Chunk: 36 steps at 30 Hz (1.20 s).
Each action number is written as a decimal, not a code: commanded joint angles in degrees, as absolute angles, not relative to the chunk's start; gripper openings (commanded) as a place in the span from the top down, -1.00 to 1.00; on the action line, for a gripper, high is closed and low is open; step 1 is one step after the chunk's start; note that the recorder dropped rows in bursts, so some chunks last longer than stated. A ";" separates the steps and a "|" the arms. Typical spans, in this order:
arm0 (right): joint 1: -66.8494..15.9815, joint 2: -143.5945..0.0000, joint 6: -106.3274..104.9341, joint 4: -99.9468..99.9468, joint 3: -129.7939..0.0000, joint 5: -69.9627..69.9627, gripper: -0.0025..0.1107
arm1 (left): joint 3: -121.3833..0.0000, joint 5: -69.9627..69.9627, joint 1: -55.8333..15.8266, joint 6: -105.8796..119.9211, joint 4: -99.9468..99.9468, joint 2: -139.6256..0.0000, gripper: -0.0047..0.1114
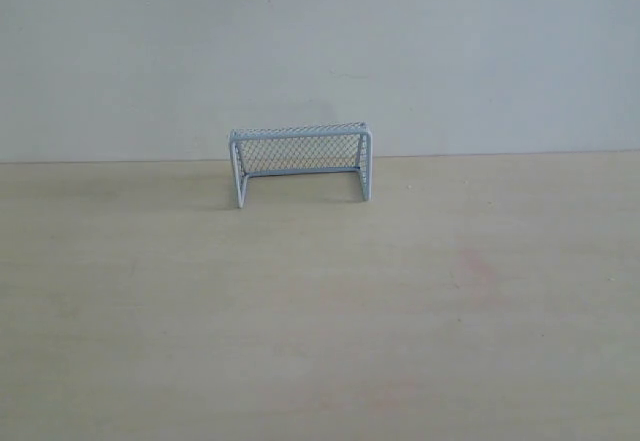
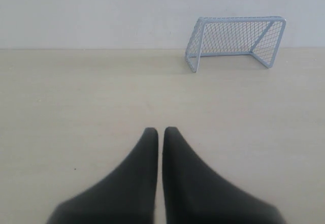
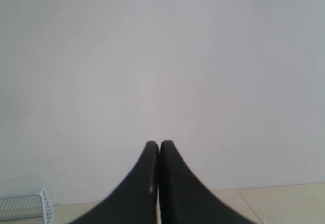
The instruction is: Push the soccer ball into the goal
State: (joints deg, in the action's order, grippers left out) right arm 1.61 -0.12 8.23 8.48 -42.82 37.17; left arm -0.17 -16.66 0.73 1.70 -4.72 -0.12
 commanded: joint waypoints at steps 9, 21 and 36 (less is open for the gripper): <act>1.67 0.00 10.29 2.82 -11.31 9.14 0.96 | 0.00 -16.70 0.97 1.73 -4.85 0.00 0.84; -4.07 0.00 8.95 2.30 0.00 10.23 0.96 | 0.00 -16.70 0.97 1.73 -4.85 0.00 0.84; -4.56 0.00 6.93 2.30 0.00 19.39 0.96 | 0.00 -16.70 0.97 1.73 -4.85 0.00 0.84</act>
